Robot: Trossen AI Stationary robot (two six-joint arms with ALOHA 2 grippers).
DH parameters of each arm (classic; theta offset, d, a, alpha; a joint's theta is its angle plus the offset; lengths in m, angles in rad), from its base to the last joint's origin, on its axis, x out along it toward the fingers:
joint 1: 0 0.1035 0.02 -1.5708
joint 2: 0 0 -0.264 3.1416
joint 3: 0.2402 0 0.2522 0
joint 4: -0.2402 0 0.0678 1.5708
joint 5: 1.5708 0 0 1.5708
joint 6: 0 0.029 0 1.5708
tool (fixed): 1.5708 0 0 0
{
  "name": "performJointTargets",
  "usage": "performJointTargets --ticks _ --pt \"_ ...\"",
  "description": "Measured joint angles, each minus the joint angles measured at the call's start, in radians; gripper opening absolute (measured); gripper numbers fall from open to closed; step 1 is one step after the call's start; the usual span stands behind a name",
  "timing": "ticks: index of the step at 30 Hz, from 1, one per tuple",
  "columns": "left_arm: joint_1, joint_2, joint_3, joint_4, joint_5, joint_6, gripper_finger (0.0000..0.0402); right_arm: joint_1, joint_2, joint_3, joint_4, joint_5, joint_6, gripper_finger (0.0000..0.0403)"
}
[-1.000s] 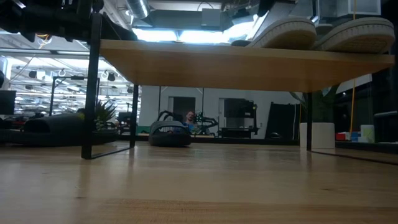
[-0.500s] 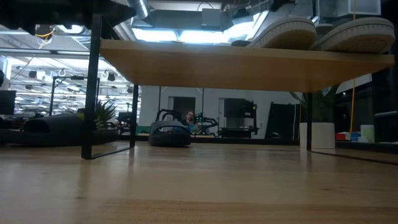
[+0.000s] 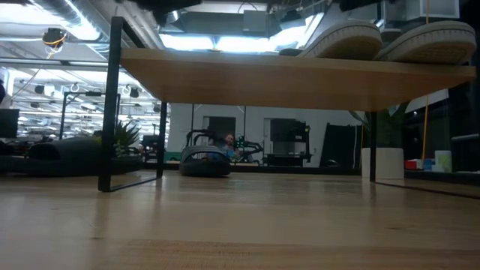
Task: Pick and place slides into the shelf
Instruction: Put the top gray slide on the shelf
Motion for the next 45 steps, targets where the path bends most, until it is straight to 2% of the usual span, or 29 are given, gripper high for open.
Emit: performJointTargets --ticks 7,11,19,22,25,31,34,39,45 --pt "-0.006 0.227 0.177 -0.056 -0.003 -0.011 0.0 0.0 -0.133 -0.27 0.328 -0.001 -0.107 0.0002" --pt "-0.006 0.333 0.306 -0.158 -0.001 -0.022 0.0 0.0 -0.194 -0.358 0.434 0.0 -0.172 0.0002" --pt "-0.006 0.54 0.576 -0.412 -0.078 -0.034 0.0 0.0 -0.32 -0.407 0.514 0.0 -0.245 0.0002" --pt "-0.006 0.604 0.665 -0.494 -0.093 0.006 0.0 0.0 -0.345 -0.416 0.502 0.0 -0.246 0.0007" --pt "-0.013 0.658 0.736 -0.53 -0.102 0.021 0.0 0.0 -0.348 -0.416 0.49 -0.001 -0.245 0.001" --pt "-0.059 0.733 0.836 -0.58 -0.103 0.146 0.0002 0.0 -0.347 -0.416 0.481 -0.003 -0.245 0.0003" --pt "-0.088 0.746 0.878 -0.61 -0.144 0.175 0.0019 0.0 -0.347 -0.416 0.478 -0.003 -0.242 0.0008" --pt "-0.134 0.754 0.903 -0.626 -0.287 0.21 0.0071 0.0 -0.347 -0.416 0.475 -0.003 -0.24 0.0016" --pt "-0.167 0.754 0.904 -0.625 -0.292 0.191 0.0124 0.0 -0.347 -0.416 0.473 -0.018 -0.238 0.0004"
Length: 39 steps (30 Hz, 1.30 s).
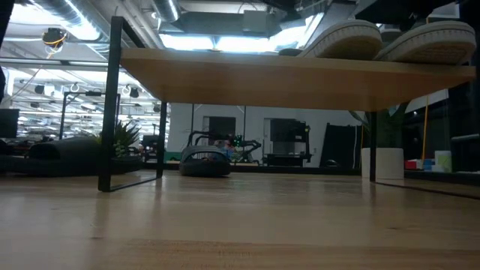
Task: Pick and place slides into the shelf
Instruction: Put the top gray slide on the shelf
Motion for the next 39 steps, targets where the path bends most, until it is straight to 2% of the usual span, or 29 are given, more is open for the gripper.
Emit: performJointTargets --ticks 4,10,18,28,39 --pt "-0.006 0.029 0.001 0.0 -0.01 -0.038 0.014 0.0 0.0 0.0 -0.007 -0.001 0.026 0.0014" --pt "-0.005 0.094 0.001 0.006 -0.13 -0.037 0.0145 0.0 0.0 0.0 -0.06 -0.001 0.084 0.0022" --pt "-0.001 0.104 0.001 0.008 -0.123 -0.046 0.0143 0.0 0.001 0.0 -0.126 -0.002 0.131 0.0004" --pt "0.001 0.105 0.001 -0.01 -0.124 -0.075 0.0143 0.0 0.001 0.0 -0.127 -0.002 0.131 0.0027" --pt "0.017 0.105 0.0 -0.087 -0.138 -0.139 0.0143 0.0 0.001 0.0 -0.127 -0.002 0.134 0.0006"
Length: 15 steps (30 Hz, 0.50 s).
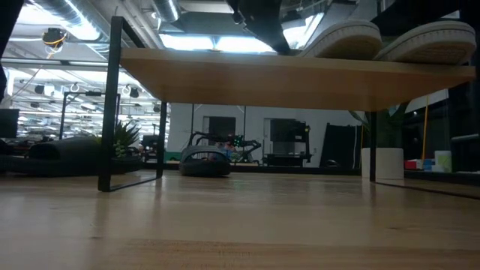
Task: Pick and place slides into the shelf
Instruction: Put the top gray slide on the shelf
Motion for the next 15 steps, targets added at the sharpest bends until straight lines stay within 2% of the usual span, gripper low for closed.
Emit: performJointTargets --ticks 9,15 --pt "0.004 0.0 0.0 -0.025 -0.011 -0.019 0.0143 0.0 0.012 0.0 -0.007 0.0 0.02 0.0024" --pt "0.005 0.0 0.0 -0.025 -0.045 -0.011 0.0137 0.0 0.035 0.0 -0.007 0.0 0.02 0.0013"
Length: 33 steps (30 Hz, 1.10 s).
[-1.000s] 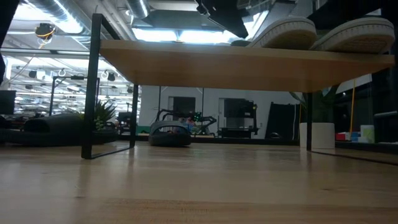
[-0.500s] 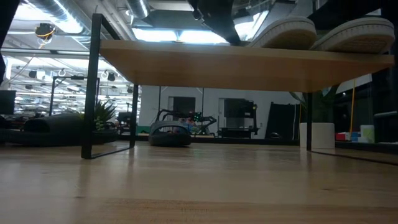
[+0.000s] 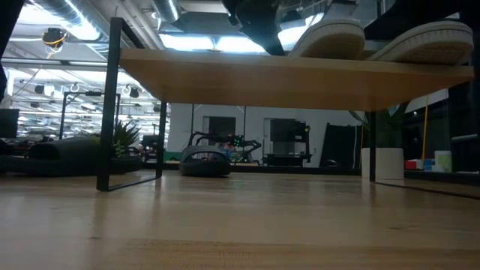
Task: Pick and place slides into the shelf
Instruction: Put the top gray slide on the shelf
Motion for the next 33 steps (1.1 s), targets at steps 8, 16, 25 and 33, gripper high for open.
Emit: performJointTargets --ticks 8,16,25,33 --pt "0.001 0.0 0.0 0.0 -0.001 -0.001 0.0073 0.0 0.017 0.0 0.0 0.0 -0.001 0.0009" --pt "0.002 0.0 0.0 0.001 -0.006 -0.007 0.0007 0.0 0.017 0.0 0.0 0.0 0.0 0.0021" --pt "-0.002 0.0 0.0 0.013 -0.053 -0.008 0.0002 0.0 0.017 0.0 -0.001 0.0 0.0 0.0006" --pt "-0.032 0.0 0.0 0.054 -0.101 -0.012 0.0001 0.0 0.017 0.0 -0.007 0.0 0.002 0.0022"
